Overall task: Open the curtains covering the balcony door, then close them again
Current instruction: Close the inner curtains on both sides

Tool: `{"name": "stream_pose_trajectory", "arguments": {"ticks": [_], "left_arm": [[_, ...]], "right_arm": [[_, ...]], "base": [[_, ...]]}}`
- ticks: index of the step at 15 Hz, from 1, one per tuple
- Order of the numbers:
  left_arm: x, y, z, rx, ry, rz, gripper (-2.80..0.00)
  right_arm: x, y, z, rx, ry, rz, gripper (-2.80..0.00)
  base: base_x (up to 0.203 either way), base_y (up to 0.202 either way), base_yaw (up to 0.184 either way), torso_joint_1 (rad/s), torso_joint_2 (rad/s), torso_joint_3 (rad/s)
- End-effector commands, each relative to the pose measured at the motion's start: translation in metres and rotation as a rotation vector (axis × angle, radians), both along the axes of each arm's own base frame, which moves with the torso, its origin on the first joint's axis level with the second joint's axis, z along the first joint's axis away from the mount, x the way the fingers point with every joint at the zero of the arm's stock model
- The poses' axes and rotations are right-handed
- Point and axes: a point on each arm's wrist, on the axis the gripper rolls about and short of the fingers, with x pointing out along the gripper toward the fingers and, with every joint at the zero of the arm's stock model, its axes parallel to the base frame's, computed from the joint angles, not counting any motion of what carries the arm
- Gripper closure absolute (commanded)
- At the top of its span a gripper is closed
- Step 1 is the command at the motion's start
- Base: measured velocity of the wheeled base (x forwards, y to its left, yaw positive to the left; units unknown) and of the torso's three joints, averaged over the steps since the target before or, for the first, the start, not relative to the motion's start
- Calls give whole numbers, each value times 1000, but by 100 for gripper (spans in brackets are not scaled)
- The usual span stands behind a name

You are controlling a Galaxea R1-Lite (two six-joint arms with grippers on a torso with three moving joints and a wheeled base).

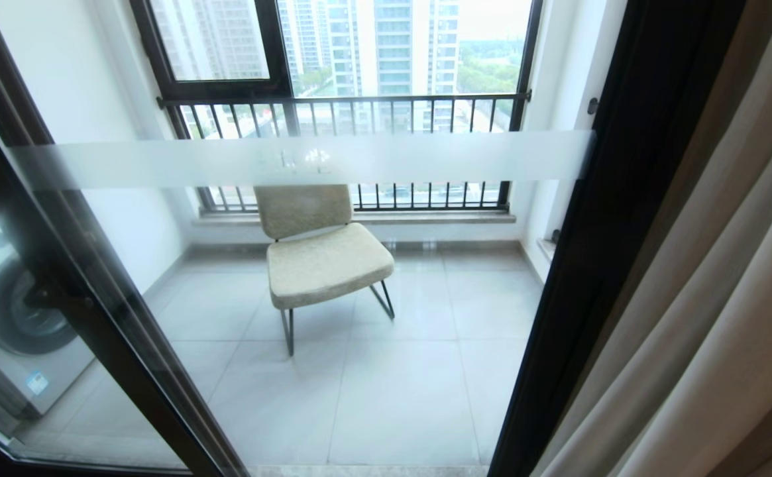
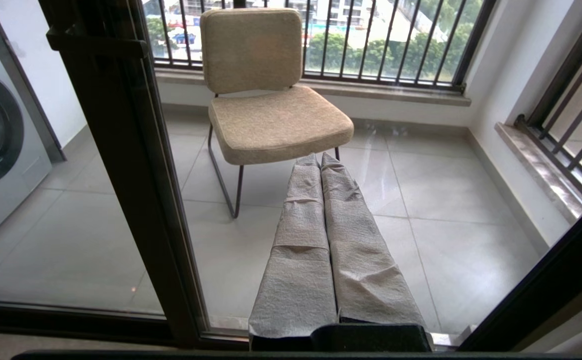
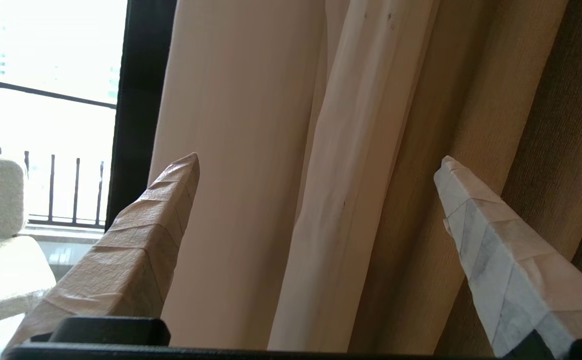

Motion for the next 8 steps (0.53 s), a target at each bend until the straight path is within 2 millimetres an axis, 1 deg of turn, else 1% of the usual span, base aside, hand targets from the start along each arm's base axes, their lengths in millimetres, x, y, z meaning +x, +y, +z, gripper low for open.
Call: {"name": "stream_pose_trajectory", "arguments": {"ticks": [1, 4, 8], "left_arm": [[0, 0, 0, -1, -1, 1, 0], [0, 0, 0, -1, -1, 1, 0], [0, 0, 0, -1, -1, 1, 0]], "right_arm": [[19, -4, 6, 17, 60, -9, -280], [43, -9, 24, 33, 97, -24, -280], [70, -19, 43, 47, 53, -77, -280]], "base": [[0, 0, 0, 0, 0, 0], [0, 0, 0, 0, 0, 0], [0, 0, 0, 0, 0, 0]]}}
